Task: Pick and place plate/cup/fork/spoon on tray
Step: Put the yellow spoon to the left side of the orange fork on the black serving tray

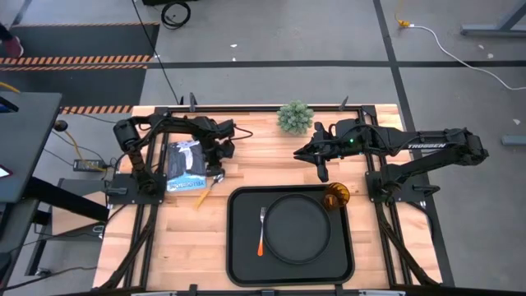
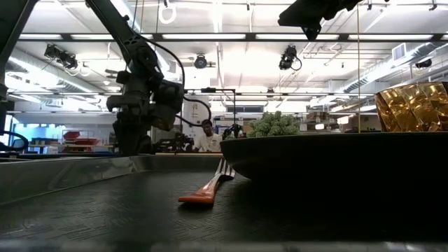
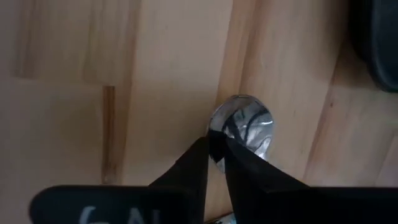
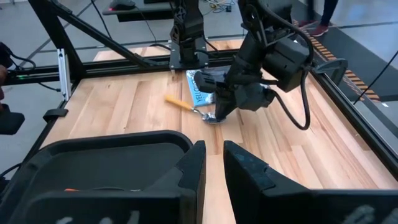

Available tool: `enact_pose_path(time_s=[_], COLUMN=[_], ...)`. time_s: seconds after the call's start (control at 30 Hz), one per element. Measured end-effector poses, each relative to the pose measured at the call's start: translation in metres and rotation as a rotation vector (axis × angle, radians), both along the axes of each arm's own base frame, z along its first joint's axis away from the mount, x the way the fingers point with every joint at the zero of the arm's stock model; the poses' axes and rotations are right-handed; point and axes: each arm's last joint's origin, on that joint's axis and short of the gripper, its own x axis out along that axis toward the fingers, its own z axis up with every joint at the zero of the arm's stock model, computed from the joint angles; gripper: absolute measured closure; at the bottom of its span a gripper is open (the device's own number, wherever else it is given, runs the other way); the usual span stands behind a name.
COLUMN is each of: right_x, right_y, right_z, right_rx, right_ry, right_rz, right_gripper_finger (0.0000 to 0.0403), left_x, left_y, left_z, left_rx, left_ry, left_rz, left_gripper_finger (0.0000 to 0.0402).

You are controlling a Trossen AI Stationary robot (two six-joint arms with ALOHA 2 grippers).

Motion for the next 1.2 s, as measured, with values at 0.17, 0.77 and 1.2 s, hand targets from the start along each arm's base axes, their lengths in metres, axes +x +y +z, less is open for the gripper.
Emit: enact_pose_path(time_s=[0.17,0.77,1.2], right_x=[0.0,0.0,0.0], right_y=[0.0,0.0,0.0], right_z=[0.0,0.0,0.0], right_rx=[-0.002,-0.032,-0.049], right_ry=[-0.004,-0.003,0.0], right_rz=[0.001,0.024,0.003], right_gripper_finger=[0.0339,0.0339,0.0339], left_x=[0.001,0.014,0.012], left_y=[0.0,0.008,0.001], left_z=[0.0,0.014,0.075], left_rx=[-0.017,0.016,0.067], left_ry=[-0.008,-0.108,-0.291], left_rz=[0.026,0.31,0.566], left_gripper_finger=[0.0386,0.04,0.04])
